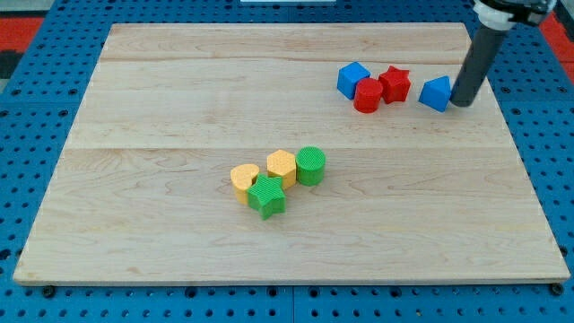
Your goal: Push the blue triangle into the red star
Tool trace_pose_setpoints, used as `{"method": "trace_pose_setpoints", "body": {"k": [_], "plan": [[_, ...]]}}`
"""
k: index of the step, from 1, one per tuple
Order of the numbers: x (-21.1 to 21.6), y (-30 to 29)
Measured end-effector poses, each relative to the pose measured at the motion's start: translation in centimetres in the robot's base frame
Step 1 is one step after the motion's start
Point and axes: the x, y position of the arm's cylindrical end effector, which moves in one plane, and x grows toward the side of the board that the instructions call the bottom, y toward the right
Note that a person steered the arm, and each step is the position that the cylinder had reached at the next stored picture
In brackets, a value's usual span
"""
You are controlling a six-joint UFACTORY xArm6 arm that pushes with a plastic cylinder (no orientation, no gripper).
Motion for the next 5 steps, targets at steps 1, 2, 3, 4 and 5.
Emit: {"method": "trace_pose_setpoints", "body": {"k": [1, 2, 3, 4, 5], "plan": [[-1.4, -2.3], [-1.3, -4.8], [-0.8, -6.5], [0.4, -7.5], [0.9, -9.8]]}}
